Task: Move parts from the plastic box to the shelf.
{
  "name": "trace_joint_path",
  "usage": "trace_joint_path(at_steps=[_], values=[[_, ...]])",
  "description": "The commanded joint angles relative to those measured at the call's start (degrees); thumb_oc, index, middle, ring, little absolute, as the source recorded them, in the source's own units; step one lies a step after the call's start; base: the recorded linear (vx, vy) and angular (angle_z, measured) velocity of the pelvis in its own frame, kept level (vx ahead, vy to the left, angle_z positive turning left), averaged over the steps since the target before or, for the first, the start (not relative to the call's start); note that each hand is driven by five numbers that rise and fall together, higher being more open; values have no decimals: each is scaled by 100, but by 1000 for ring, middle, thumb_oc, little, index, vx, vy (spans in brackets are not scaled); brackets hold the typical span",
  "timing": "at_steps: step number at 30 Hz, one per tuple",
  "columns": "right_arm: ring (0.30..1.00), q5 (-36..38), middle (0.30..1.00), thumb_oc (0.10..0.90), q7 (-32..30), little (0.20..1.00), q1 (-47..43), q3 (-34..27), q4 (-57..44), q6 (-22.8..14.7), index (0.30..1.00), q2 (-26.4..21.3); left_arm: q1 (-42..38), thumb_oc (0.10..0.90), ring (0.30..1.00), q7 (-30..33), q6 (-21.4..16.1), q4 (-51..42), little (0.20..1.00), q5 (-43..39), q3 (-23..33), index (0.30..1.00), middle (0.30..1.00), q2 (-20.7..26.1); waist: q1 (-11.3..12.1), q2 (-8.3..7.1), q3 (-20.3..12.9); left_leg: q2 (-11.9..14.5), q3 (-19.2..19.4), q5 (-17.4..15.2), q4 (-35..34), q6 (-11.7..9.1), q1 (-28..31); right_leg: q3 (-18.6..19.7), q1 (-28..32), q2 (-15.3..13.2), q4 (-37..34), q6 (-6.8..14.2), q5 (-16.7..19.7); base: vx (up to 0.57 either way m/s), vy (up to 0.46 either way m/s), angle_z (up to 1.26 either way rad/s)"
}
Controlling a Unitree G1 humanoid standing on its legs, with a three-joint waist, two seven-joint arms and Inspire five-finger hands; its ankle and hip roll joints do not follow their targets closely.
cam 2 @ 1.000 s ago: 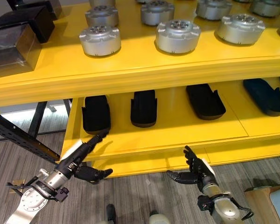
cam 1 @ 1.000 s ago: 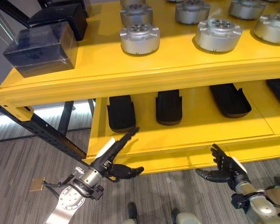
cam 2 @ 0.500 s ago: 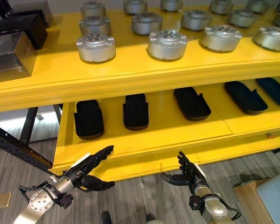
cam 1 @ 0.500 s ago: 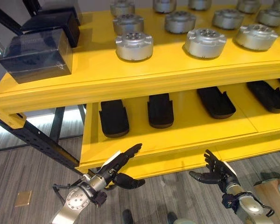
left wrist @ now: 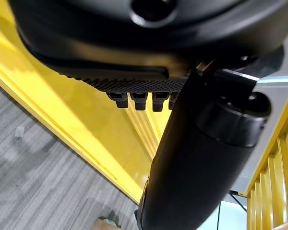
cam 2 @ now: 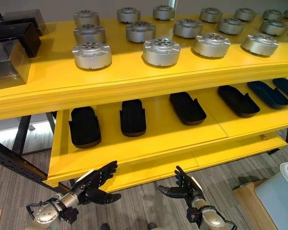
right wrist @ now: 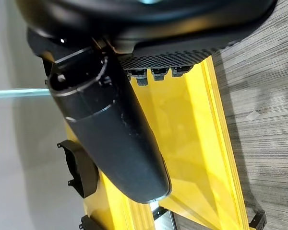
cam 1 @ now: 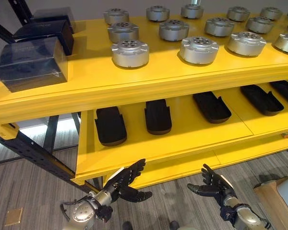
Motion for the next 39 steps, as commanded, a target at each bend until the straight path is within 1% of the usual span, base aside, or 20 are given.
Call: trace_joint_path(at_steps=[1, 3, 6, 9, 11, 13, 16, 21, 26, 32, 39], values=[[1000, 95, 1000, 900, 83, 1000, -441, -162, -224, -477, 1000, -199, -596, 900, 1000, 109, -699, -111, 1000, 87, 292, 1000, 1000, -48, -8, 91, -99, 99, 405, -720, -13, -22, 631, -672, -277, -41, 96, 262, 138, 9, 10, -22], [1000, 70, 1000, 900, 64, 1000, -430, -153, -218, -477, 1000, -213, -627, 900, 1000, 192, -659, -125, 1000, -6, 291, 1000, 1000, -36, -30, 89, -105, 108, 450, -731, -13, -20, 648, -673, -272, -53, 81, 265, 144, 10, 7, -12], [1000, 114, 1000, 900, 94, 1000, -345, -191, -259, -480, 1000, -221, -625, 900, 1000, 230, -829, -192, 1000, 159, 307, 1000, 1000, -9, -67, 78, -118, 106, 494, -745, -13, -11, 674, -643, -269, -49, 73, 277, 157, 4, 2, -5], [1000, 113, 1000, 900, 84, 1000, -319, -177, -257, -491, 1000, -216, -666, 900, 1000, 341, -813, -241, 1000, 202, 259, 1000, 1000, 46, -101, 79, -129, 92, 515, -769, -13, 0, 694, -610, -272, -51, 59, 286, 172, -3, 6, -13], [1000, 65, 1000, 900, 70, 1000, -309, -163, -242, -520, 1000, -209, -676, 900, 1000, 348, -768, -231, 1000, 125, 252, 1000, 1000, 37, -109, 77, -133, 89, 527, -775, -13, 1, 702, -603, -273, -57, 54, 292, 180, -2, 2, -4], [1000, 83, 1000, 900, 93, 1000, -277, -172, -250, -540, 1000, -215, -674, 900, 1000, 285, -804, -227, 1000, 51, 260, 1000, 1000, 36, -122, 79, -141, 91, 534, -779, -13, 6, 706, -599, -280, -59, 46, 295, 187, 0, 0, 0], [1000, 114, 1000, 900, 134, 1000, -263, -178, -269, -541, 1000, -230, -676, 900, 1000, 276, -892, -261, 1000, 209, 265, 1000, 1000, 66, -140, 77, -153, 100, 558, -777, -13, -3, 709, -592, -295, -63, 37, 303, 201, 0, 0, 0], [1000, 97, 1000, 900, 137, 1000, -229, -163, -290, -527, 1000, -230, -712, 900, 1000, 185, -809, -247, 1000, 138, 207, 1000, 1000, 76, -175, 82, -164, 113, 585, -780, -13, -11, 710, -590, -305, -65, 29, 313, 204, 0, 0, 0], [1000, 139, 1000, 900, 164, 1000, -174, -174, -287, -535, 1000, -257, -697, 900, 1000, 125, -818, -244, 1000, 104, 167, 1000, 1000, 110, -198, 79, -161, 126, 623, -765, -13, -16, 712, -600, -314, -68, 33, 321, 212, -5, -1, -4], [1000, 137, 1000, 900, 185, 1000, -155, -166, -317, -533, 1000, -274, -718, 900, 1000, 175, -771, -258, 1000, 80, 131, 1000, 1000, 136, -207, 85, -160, 110, 632, -778, -13, -4, 712, -605, -304, -61, 19, 317, 204, 0, 0, 0], [1000, 133, 1000, 900, 192, 1000, -156, -132, -357, -527, 1000, -290, -677, 900, 1000, 75, -708, -283, 1000, 88, 137, 1000, 1000, 159, -196, 88, -176, 98, 644, -789, -13, 4, 714, -617, -309, -76, 9, 330, 213, 0, 0, 0]])
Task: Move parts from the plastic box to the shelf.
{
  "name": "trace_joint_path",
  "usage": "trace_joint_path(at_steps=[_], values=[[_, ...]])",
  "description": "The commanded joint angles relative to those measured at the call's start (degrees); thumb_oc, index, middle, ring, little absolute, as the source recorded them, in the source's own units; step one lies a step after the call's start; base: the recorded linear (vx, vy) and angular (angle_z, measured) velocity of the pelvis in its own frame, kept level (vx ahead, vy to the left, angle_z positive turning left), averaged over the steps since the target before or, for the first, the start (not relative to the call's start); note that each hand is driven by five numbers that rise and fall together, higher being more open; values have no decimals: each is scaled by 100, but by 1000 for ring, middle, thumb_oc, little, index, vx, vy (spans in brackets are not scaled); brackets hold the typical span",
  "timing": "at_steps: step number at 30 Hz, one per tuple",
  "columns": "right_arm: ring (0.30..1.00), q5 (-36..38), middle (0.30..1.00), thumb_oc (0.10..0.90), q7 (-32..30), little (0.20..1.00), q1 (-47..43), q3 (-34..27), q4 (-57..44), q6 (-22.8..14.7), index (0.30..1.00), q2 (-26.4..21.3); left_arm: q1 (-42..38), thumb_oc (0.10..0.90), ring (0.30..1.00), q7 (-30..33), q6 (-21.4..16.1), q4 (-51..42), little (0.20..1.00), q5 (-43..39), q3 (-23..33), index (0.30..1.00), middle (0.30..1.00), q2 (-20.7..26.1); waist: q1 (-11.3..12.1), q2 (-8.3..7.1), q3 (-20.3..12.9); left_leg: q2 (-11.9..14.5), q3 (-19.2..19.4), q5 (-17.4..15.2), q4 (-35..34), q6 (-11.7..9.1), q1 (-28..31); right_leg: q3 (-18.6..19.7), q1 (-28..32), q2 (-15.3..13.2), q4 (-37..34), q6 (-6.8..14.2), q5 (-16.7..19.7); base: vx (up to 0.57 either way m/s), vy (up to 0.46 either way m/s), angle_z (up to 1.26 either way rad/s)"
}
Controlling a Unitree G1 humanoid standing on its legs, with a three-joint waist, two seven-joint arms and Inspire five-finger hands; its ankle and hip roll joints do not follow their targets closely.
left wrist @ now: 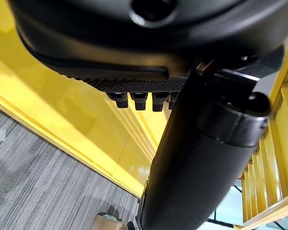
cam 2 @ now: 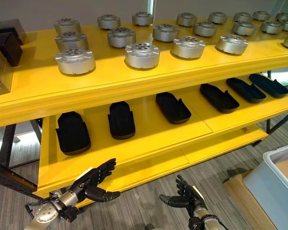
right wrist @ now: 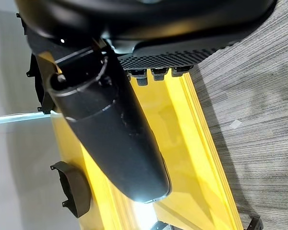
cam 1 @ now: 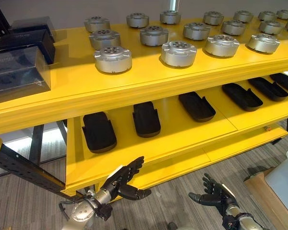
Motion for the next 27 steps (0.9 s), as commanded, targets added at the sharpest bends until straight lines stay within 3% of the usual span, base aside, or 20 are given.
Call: trace_joint_path(at_steps=[1, 11, 27], values=[[1000, 132, 1000, 900, 72, 1000, -480, -125, -435, -510, 1000, -284, -650, 900, 1000, -64, -547, -256, 1000, -155, 159, 1000, 1000, 108, -40, 100, -56, 43, 332, -705, -11, 20, 625, -859, -222, -80, 46, 281, 180, 0, 0, 0], [1000, 66, 1000, 900, 52, 1000, -437, -136, -474, -492, 1000, -353, -612, 900, 1000, -33, -307, -246, 1000, -147, 191, 1000, 1000, 154, -26, 93, -55, 36, 297, -710, -11, 29, 634, -872, -203, -76, 52, 286, 169, 0, 0, 0], [1000, 17, 1000, 900, 31, 1000, -395, -157, -526, -467, 1000, -404, -576, 900, 1000, -97, -291, -264, 1000, -163, 203, 1000, 1000, 167, -47, 88, -70, 60, 302, -720, -11, 28, 665, -841, -189, -64, 52, 274, 150, 0, 0, 0]])
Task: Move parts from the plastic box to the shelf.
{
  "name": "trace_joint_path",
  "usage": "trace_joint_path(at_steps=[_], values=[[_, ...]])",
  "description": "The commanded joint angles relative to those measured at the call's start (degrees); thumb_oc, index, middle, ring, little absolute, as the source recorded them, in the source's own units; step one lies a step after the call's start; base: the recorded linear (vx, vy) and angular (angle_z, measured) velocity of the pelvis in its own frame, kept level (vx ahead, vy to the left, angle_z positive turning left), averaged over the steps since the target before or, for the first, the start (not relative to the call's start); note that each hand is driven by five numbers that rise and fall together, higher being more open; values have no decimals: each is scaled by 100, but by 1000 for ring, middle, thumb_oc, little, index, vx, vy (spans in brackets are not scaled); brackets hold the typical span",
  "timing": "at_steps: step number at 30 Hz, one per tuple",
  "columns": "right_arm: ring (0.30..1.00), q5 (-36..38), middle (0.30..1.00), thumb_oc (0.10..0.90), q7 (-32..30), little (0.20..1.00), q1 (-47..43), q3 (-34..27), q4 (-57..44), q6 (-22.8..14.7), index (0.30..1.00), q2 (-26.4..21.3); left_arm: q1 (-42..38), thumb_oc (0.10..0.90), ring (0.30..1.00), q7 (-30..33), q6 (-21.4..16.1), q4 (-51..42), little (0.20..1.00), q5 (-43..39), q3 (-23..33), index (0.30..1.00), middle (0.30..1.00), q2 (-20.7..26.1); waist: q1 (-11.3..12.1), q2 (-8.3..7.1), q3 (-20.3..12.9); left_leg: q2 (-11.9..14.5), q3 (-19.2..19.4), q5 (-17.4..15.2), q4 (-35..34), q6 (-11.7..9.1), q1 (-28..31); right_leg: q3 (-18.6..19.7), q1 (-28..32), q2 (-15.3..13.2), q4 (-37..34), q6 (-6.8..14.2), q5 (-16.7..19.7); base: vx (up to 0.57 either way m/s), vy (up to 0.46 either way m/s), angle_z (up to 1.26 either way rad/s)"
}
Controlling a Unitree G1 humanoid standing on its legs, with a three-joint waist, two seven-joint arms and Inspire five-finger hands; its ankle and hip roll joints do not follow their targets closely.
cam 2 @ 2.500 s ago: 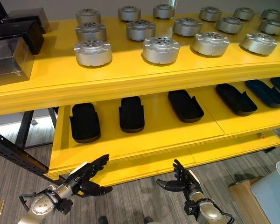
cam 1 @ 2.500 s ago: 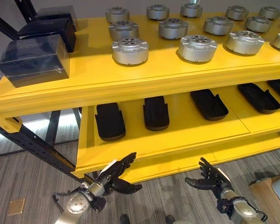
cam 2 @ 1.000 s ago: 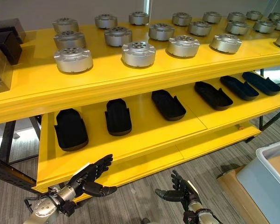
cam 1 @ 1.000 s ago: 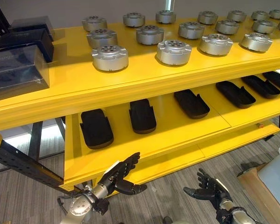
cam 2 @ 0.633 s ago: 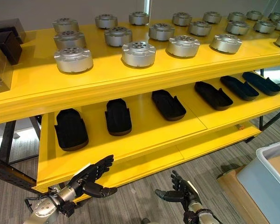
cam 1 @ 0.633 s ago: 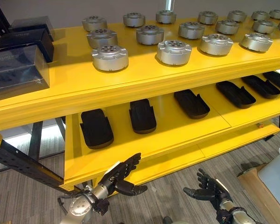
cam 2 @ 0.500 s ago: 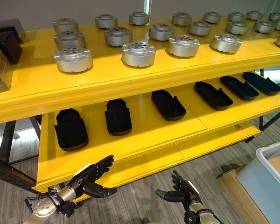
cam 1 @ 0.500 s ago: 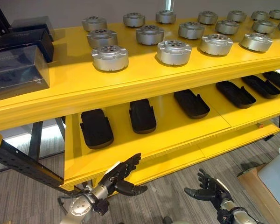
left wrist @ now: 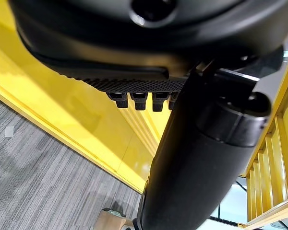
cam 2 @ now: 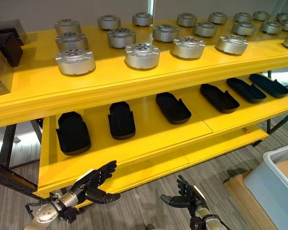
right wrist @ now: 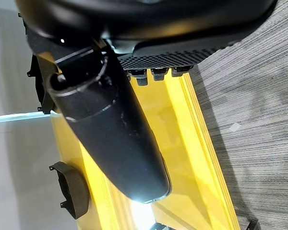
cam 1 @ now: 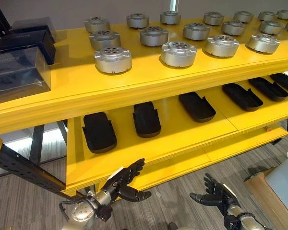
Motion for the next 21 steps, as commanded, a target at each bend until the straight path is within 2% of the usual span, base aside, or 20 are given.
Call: trace_joint_path(at_steps=[1, 21], values=[[1000, 15, 1000, 900, 21, 1000, -391, -158, -516, -473, 1000, -306, -590, 900, 1000, -39, -444, -279, 1000, -150, 206, 1000, 1000, 149, -45, 73, -61, 60, 299, -718, -11, 31, 660, -842, -187, -62, 51, 251, 167, 0, 0, 0], [1000, 147, 1000, 900, 131, 1000, -361, -97, -677, -548, 1000, -380, -491, 900, 1000, 13, -450, -300, 1000, -192, 231, 1000, 1000, 161, -14, 62, -58, 71, 263, -733, -11, 32, 672, -858, -164, -52, 58, 232, 129, 0, 0, 0]])
